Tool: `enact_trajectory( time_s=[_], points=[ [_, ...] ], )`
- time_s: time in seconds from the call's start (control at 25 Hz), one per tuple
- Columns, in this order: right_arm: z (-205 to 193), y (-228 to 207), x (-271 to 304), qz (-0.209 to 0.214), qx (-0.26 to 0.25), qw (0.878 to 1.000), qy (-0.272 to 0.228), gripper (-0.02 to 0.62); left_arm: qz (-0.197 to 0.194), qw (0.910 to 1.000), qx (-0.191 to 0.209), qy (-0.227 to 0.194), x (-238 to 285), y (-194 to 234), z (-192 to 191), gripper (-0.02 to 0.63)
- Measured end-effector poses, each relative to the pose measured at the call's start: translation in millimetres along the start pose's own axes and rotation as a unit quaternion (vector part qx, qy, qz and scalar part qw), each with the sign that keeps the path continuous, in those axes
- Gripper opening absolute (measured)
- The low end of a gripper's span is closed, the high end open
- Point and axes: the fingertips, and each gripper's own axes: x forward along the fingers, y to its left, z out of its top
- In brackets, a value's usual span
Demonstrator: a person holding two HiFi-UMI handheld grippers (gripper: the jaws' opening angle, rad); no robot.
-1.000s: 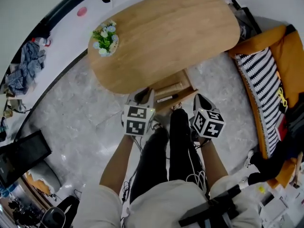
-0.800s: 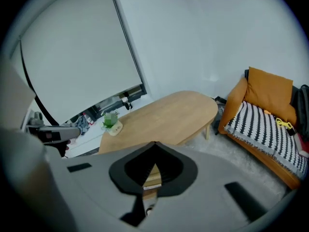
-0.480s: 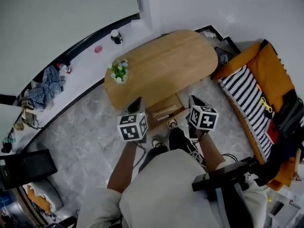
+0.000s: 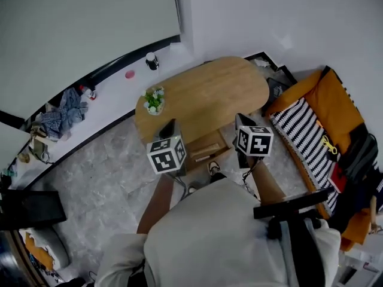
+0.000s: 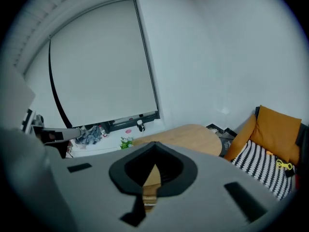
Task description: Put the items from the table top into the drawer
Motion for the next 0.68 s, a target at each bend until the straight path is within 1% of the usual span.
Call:
enact_trajectory(
  time_s=[0.2,0.44,0.68],
  points=[
    [-3,-9,-4,-0.004,0.003,1.0,-0.001,-0.009,0.008,0.9999,-0.006,-0.006,-3,2,1,0.015],
    [-8,-11,-6,-0.007,0.01,1.0,-0.001,-0.009,0.013,0.9999,-0.003,-0.006,-5,3,1,0.015],
    [-18,-17,-6,-0.009,0.009,1.0,0.009,-0.009,0.017,0.9998,0.003,0.013,2,-2,-10,0.015]
  ],
)
